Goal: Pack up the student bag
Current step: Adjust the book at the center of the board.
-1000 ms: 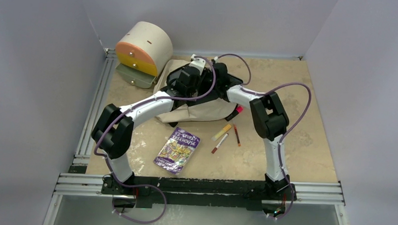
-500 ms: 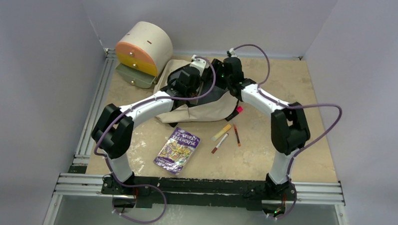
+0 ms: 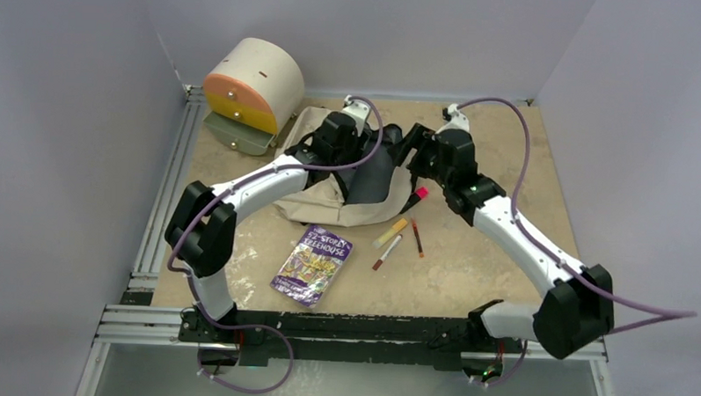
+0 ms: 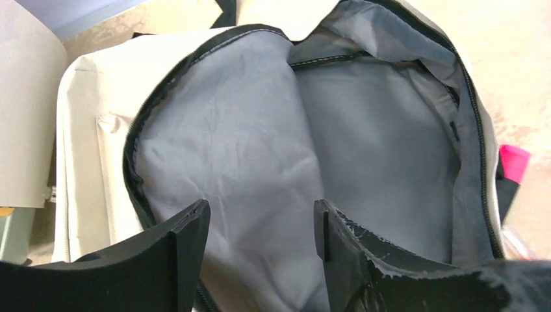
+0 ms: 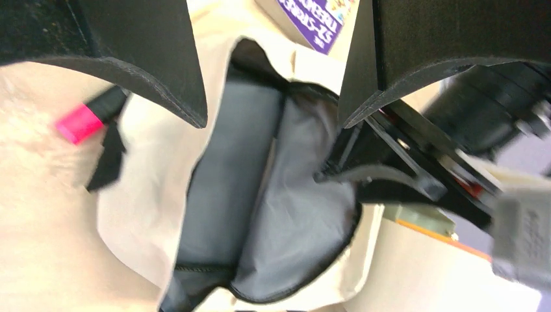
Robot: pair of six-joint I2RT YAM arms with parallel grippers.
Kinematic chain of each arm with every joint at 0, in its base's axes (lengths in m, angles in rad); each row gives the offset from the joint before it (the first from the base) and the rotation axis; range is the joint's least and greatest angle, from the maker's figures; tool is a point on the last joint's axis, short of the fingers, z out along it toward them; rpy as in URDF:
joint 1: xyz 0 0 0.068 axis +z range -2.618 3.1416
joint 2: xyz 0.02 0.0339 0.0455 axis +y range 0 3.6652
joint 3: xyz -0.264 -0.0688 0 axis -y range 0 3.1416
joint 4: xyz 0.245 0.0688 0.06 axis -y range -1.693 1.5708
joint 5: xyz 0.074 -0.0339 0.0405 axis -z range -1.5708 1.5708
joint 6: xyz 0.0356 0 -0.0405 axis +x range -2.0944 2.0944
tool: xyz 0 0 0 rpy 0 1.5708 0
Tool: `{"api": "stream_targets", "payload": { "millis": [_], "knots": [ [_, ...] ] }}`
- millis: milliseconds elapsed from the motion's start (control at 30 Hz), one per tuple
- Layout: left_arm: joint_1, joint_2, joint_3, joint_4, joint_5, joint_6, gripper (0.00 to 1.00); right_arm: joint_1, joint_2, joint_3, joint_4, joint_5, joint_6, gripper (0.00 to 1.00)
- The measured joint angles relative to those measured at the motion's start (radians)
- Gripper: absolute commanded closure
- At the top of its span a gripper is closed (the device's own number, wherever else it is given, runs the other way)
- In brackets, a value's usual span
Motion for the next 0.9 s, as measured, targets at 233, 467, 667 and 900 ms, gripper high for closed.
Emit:
{"api": "stream_targets", "payload": {
  "millis": [233,467,667,900],
  "knots": [
    [0.000,-0.074,0.036,-0.140,0.050,-0.094,0.35,0.000,-0.182,-0.085,-0.137,-0.030,-0.080,0.23],
    [0.000,-0.443,-0.159,-0.289,0.054,-0.341,0.31,0.023,-0.269,-0.163,-0.175,-0.170,-0.108,0.22],
    [0.000,-0.737,-0.408,-0.484,0.078,-0.688,0.27,0.183,-0.253,-0.244,-0.173,-0.228,-0.059,0.22],
    [-0.019,-0.761,-0.528,-0.797,0.120,-1.095,0.26,0.346,-0.081,-0.247,-0.082,-0.238,-0.029,0.20]
  ]
}}
